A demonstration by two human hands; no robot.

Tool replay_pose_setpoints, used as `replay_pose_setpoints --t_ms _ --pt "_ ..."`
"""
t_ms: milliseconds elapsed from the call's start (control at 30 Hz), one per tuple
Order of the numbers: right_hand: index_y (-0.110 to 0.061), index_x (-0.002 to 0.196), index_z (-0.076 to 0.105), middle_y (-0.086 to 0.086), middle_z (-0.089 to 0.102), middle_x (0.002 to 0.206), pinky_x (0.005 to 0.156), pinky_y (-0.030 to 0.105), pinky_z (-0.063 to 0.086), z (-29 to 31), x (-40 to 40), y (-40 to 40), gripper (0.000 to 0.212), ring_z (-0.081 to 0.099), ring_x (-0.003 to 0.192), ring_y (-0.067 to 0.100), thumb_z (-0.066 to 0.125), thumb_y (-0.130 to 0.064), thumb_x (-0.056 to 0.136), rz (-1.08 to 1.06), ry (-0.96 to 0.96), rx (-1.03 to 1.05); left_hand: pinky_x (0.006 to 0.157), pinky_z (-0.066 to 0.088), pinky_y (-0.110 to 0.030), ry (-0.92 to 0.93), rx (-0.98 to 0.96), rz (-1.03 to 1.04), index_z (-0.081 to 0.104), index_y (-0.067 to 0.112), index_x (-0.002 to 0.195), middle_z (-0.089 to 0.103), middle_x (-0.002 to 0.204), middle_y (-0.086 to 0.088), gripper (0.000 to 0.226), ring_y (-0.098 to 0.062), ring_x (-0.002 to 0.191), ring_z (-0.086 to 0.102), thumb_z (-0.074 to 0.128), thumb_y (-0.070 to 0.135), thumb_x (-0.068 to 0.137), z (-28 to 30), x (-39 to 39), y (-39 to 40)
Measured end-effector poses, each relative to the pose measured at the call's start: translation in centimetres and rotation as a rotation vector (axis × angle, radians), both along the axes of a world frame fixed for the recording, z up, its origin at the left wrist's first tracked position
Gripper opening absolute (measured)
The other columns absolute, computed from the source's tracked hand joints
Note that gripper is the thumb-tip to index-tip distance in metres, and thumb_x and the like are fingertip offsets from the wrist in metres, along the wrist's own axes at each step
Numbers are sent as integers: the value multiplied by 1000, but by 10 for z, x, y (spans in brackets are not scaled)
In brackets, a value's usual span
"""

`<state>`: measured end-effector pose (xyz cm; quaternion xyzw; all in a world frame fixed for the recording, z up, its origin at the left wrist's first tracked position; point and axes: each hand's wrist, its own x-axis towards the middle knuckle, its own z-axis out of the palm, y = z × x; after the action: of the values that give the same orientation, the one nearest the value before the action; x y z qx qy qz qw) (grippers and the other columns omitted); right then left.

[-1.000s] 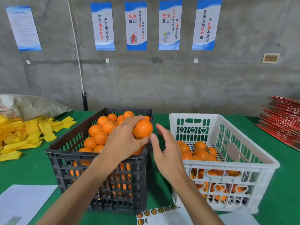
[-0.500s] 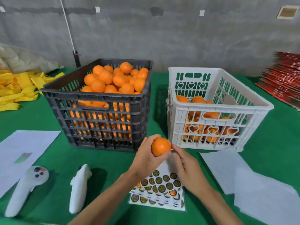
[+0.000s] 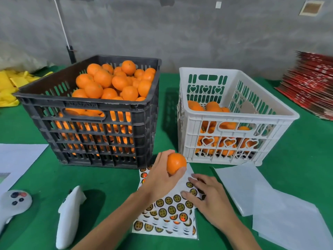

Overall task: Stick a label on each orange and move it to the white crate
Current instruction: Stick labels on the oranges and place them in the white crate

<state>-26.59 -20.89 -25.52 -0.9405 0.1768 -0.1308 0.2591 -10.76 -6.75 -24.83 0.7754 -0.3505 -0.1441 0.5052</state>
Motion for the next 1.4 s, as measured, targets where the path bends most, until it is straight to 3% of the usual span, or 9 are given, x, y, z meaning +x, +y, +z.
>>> replay_pose_setpoints --t_ms 200,367,733,867,933,1000,1133,1233,1400 --pt "-30 124 74 -16 62 130 96 33 45 0 3 6 42 53 109 10 61 -57 95 -30 -72 -171 103 54 -36 158 -98 -1 37 60 135 49 136 22 64 -4 119 61 65 78 80 -19 -3 -6" --pt "-38 107 79 -29 61 118 92 10 37 -1 8 10 21 49 112 -2 73 -46 89 -134 -159 179 105 52 -36 199 -121 16 37 47 142 55 136 8 73 -7 118 62 62 78 80 -21 -3 -5" --pt "-35 99 81 -31 64 112 89 7 37 -2 11 10 12 51 107 -4 71 -33 94 -156 -173 136 103 54 -41 176 -130 1 34 56 140 52 137 14 77 -7 115 65 58 89 75 -28 -1 -5" --pt "-30 83 82 -22 75 100 79 9 49 5 15 6 18 67 94 -1 69 -28 96 -301 -221 623 105 53 -41 185 -110 1 33 55 141 52 138 12 81 -9 115 65 56 92 73 -27 -1 -5" --pt "-28 86 83 -12 78 95 81 24 59 15 17 3 19 74 88 6 67 -28 98 -368 -218 821 106 52 -42 189 -107 0 34 54 141 52 138 10 81 -11 117 64 56 92 73 -26 0 -5" --pt "-27 92 80 -13 78 94 88 36 60 20 15 2 16 73 89 5 68 -37 96 -372 -206 758 106 52 -41 184 -95 4 33 54 141 53 137 10 81 -10 116 64 55 92 73 -26 -1 -5" --pt "-45 115 70 -30 64 111 93 17 45 17 7 9 48 56 105 -8 67 -76 78 -144 -5 211 105 53 -39 156 -91 9 33 56 138 53 136 11 73 -8 116 63 55 89 77 -24 -3 -5" --pt "-40 116 74 -26 64 116 98 23 43 13 11 8 35 53 104 -2 67 -60 88 -105 -49 -42 102 54 -35 141 -73 20 32 60 135 53 134 12 71 -7 114 63 53 92 76 -24 -2 -6" --pt "-31 92 78 -23 67 106 94 25 44 12 13 8 14 57 96 3 65 -35 97 -119 -92 -59 97 54 -29 131 -58 21 30 63 133 53 132 14 71 -6 108 65 50 95 73 -23 -2 -5"
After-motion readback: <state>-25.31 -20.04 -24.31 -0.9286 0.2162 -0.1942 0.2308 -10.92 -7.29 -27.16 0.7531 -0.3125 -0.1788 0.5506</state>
